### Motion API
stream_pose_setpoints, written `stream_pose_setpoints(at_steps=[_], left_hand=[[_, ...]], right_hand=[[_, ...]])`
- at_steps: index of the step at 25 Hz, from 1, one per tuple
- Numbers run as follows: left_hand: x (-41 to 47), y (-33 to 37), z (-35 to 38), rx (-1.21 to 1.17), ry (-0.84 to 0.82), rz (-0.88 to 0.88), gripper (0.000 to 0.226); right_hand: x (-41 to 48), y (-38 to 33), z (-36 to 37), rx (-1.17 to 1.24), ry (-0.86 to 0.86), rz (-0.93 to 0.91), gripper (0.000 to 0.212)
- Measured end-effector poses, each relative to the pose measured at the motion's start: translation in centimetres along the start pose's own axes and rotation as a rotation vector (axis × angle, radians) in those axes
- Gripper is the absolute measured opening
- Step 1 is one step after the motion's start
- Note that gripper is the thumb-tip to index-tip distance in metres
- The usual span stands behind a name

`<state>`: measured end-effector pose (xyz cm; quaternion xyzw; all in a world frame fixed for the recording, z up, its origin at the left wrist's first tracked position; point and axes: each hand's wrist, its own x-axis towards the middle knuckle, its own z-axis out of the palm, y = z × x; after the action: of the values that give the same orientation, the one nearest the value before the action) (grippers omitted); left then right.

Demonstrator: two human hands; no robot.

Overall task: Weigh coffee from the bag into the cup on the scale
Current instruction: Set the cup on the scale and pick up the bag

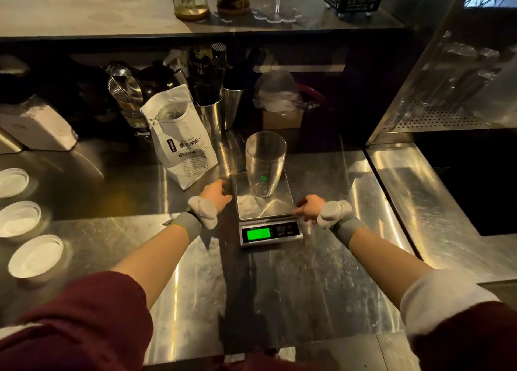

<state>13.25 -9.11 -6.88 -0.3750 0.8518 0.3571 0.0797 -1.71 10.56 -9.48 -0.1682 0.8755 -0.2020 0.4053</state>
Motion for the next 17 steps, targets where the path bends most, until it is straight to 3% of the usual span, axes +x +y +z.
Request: stream_pose_setpoints(at_steps=[4, 6, 10, 17], left_hand=[[-0.2, -1.7, 2.0, 0.065, -0.039, -0.059, 0.049], [-0.3, -2.1, 2.5, 0.059, -0.027, -0.062, 0.047], [-0.4, -2.4, 3.0, 0.056, -0.034, -0.060, 0.046], [-0.6, -3.0, 3.4, 0.030, -0.032, -0.058, 0.044]], right_hand=[[1.3, 2.0, 2.1, 0.093, -0.025, 0.028, 0.030], [1.1, 2.1, 2.2, 0.121, 0.006, 0.013, 0.009], [0.8, 2.3, 2.7, 0.145, 0.029, -0.014, 0.034], [0.4, 3.0, 2.8, 0.258, 0.042, 0.040, 0.034]])
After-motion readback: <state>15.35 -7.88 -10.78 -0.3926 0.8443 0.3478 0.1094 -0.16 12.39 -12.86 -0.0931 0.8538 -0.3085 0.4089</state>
